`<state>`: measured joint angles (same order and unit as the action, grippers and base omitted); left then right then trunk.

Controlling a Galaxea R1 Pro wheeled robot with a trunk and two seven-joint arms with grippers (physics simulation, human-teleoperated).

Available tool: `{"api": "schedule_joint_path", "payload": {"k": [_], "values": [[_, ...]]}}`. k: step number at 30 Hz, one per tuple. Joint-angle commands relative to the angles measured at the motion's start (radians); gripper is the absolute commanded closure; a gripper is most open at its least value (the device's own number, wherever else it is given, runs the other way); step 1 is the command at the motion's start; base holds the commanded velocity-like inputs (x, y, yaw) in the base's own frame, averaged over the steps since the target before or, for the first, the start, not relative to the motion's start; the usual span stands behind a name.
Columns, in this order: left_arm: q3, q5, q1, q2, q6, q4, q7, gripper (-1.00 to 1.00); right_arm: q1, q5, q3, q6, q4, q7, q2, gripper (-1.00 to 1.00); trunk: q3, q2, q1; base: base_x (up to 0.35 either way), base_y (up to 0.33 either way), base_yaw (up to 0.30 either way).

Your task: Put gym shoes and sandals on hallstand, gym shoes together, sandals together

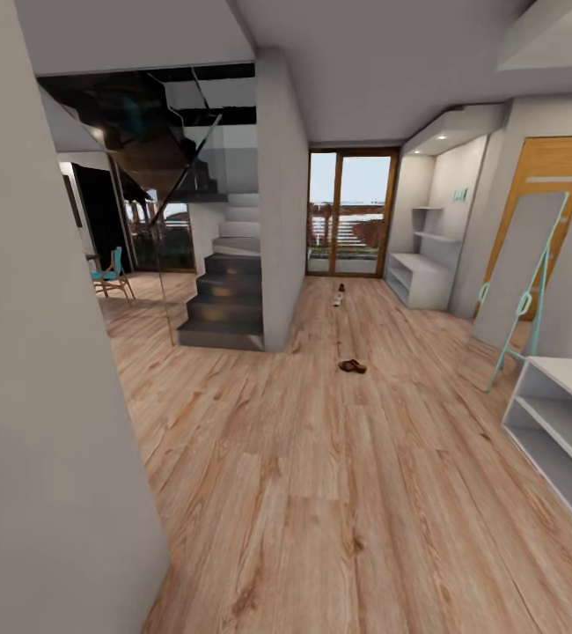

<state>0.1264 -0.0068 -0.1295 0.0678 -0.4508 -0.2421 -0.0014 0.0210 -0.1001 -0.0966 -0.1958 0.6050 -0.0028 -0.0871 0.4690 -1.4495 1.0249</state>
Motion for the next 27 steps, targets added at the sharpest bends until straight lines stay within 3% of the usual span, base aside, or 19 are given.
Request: {"api": "schedule_joint_path", "payload": {"k": [1,16,27], "values": [[0.002,-0.001,-0.001,0.0,-0.003,0.001,0.0,-1.0,0.001,-0.01,0.002,-0.004,0.0,0.0,0.0,-1.0,0.001,-0.001,0.0,0.06,0.059,0.0],[0.002,-0.001,-0.001,0.0,-0.003,0.0,0.0,-1.0,0.001,-0.01,0.002,-0.004,0.0,0.0,0.0,-1.0,0.001,-0.001,0.0,0.017,0.017,-0.005],[0.001,-0.001,-0.001,0.0,-0.003,0.001,0.0,-1.0,0.001,-0.01,0.002,-0.004,-0.001,0.0,0.001,-1.0,0.001,-0.001,0.0,0.078,0.088,-0.179]]}}
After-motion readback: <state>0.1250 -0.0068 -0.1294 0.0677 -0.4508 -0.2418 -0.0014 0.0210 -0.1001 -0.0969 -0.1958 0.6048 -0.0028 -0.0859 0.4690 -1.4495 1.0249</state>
